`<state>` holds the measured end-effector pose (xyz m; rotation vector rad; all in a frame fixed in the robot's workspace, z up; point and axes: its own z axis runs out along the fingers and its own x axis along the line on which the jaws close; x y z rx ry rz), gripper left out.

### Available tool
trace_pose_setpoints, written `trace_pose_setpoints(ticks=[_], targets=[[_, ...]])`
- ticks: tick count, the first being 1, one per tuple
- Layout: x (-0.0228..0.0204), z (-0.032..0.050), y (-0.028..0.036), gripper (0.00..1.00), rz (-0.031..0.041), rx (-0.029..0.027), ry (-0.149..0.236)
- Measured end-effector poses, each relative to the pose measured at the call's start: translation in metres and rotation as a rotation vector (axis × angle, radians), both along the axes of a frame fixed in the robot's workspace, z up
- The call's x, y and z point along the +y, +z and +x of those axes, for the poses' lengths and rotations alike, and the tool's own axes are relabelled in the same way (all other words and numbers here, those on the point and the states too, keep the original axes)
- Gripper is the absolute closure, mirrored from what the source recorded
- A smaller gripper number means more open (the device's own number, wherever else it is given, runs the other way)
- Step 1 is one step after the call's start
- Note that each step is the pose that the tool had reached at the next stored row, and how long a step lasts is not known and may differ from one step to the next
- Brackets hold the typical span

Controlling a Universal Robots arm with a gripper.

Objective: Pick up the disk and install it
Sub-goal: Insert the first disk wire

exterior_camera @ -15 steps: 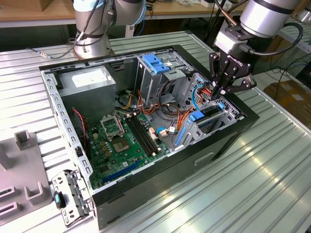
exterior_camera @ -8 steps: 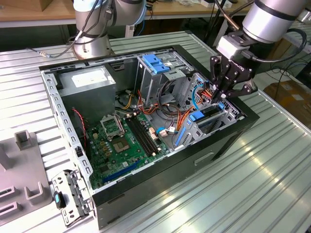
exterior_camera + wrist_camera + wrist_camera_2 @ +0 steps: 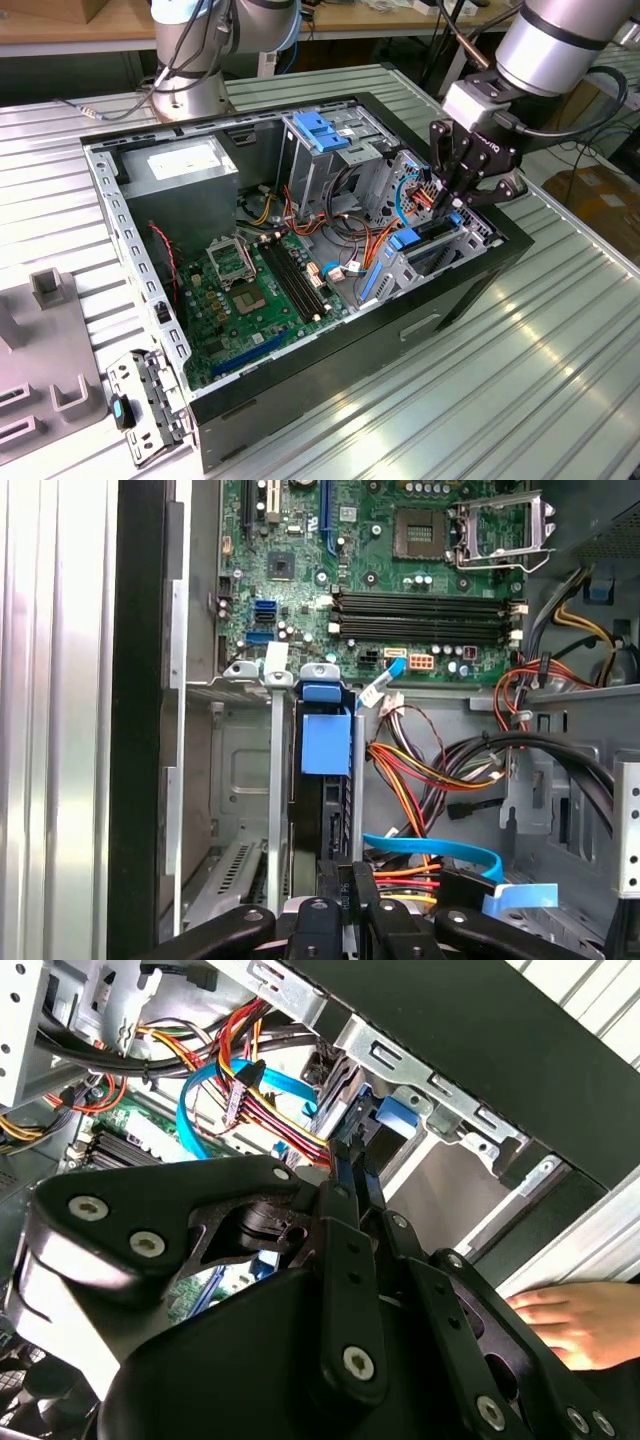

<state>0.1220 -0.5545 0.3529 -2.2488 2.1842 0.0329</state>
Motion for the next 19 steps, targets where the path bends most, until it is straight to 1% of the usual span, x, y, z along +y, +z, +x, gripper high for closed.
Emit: trace_pose_setpoints(ticks=[1,3,6,8,9,12,13,16,18,19], targets=[[0.0,0.0,-0.0011,0.83,-0.0001,-0.0002,-0.001],[0.0,-0.0001,-0.0032,0.83,-0.0003,-0.0004,-0.027],[0.0,-0.0001,-0.0033,0.83,-0.0005,-0.0003,-0.041],[0.0,-0.0001,-0.0035,0.83,-0.0003,-0.0004,-0.041],[0.0,-0.0001,-0.0036,0.83,-0.0003,-0.0004,-0.034],[0.0,-0.0002,-0.0039,0.83,-0.0003,-0.0004,0.011],[0.0,-0.0001,-0.0039,0.83,-0.0004,-0.0004,0.019],[-0.0001,-0.0001,-0.0044,0.83,-0.0003,-0.0003,0.017],[-0.0001,-0.0001,-0.0049,0.83,-0.0003,-0.0003,0.002],[-0.0001,0.0,-0.0051,0.83,-0.0004,-0.0003,-0.013]])
